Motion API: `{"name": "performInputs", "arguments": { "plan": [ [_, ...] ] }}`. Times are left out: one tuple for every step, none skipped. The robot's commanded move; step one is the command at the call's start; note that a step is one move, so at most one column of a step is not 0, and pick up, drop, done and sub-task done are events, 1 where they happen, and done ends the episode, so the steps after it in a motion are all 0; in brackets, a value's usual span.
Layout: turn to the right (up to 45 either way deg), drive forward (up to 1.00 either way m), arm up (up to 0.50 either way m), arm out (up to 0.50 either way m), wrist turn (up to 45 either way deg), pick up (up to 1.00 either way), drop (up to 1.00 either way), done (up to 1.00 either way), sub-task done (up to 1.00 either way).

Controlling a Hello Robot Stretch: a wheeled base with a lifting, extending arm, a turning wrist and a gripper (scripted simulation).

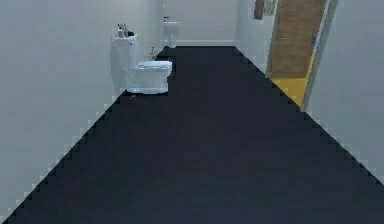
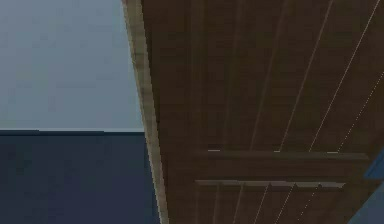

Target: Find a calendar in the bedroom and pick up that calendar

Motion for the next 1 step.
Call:
{"name": "performInputs", "arguments": {
  "plan": [
    [0.0,0.2,0.0,0.0,0.0,0.0,0.0,0.0,0.0]
  ]
}}
